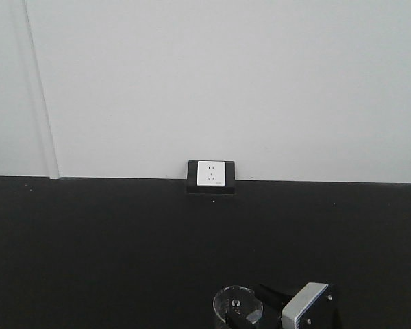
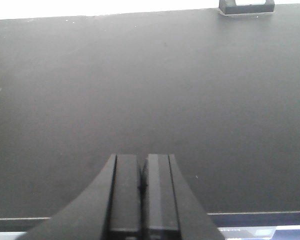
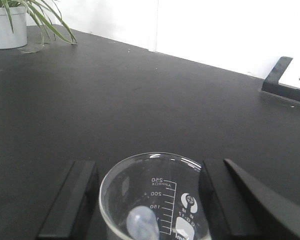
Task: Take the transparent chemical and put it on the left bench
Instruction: 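Lift the dropper up out of the beaker with the right gripper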
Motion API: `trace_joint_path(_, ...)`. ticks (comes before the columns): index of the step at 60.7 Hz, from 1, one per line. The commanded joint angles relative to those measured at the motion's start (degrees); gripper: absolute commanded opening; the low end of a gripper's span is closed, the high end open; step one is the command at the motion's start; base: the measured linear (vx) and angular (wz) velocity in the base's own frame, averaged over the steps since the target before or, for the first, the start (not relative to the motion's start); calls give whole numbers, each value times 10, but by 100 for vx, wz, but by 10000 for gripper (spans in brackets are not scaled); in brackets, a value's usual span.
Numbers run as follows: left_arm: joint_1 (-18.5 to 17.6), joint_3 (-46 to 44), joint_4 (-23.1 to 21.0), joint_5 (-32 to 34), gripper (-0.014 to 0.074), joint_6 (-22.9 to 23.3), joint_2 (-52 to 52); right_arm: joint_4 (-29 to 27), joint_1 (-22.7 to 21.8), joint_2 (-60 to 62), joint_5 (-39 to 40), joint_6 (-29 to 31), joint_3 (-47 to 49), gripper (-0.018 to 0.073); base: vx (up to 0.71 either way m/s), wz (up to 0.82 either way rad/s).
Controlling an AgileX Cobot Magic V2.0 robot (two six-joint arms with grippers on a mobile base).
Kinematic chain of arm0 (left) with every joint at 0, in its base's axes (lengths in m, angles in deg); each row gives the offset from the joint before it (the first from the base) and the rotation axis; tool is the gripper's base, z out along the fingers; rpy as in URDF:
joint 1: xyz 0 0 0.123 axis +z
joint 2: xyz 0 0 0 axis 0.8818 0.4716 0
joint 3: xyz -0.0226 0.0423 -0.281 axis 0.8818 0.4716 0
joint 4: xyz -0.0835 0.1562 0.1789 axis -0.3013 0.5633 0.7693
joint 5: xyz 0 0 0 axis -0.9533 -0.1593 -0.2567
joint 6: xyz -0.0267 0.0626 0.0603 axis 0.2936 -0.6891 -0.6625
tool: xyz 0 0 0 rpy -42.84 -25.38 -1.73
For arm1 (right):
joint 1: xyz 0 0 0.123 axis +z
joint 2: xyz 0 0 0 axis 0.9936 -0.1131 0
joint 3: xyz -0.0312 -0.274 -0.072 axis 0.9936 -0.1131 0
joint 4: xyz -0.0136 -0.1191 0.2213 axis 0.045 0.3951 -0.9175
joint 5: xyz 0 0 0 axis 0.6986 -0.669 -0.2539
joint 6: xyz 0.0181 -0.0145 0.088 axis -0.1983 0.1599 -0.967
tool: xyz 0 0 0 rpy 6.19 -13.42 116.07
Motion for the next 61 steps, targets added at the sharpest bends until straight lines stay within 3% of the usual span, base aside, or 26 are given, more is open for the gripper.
trace_joint_path(1, -1, 9, 0, 45, -4, 4, -11, -7, 0, 13, 107, 4, 13, 465, 0, 0)
trace_joint_path(16, -1, 9, 0, 45, -4, 4, -11, -6, 0, 10, 110, 5, 13, 365, 0, 0)
trace_joint_path(39, -1, 9, 0, 45, -4, 4, -11, -34, 0, 10, 90, 6, 13, -7, 0, 0)
trace_joint_path(61, -1, 9, 0, 45, -4, 4, -11, -38, 0, 51, 85, 3, 13, -7, 0, 0)
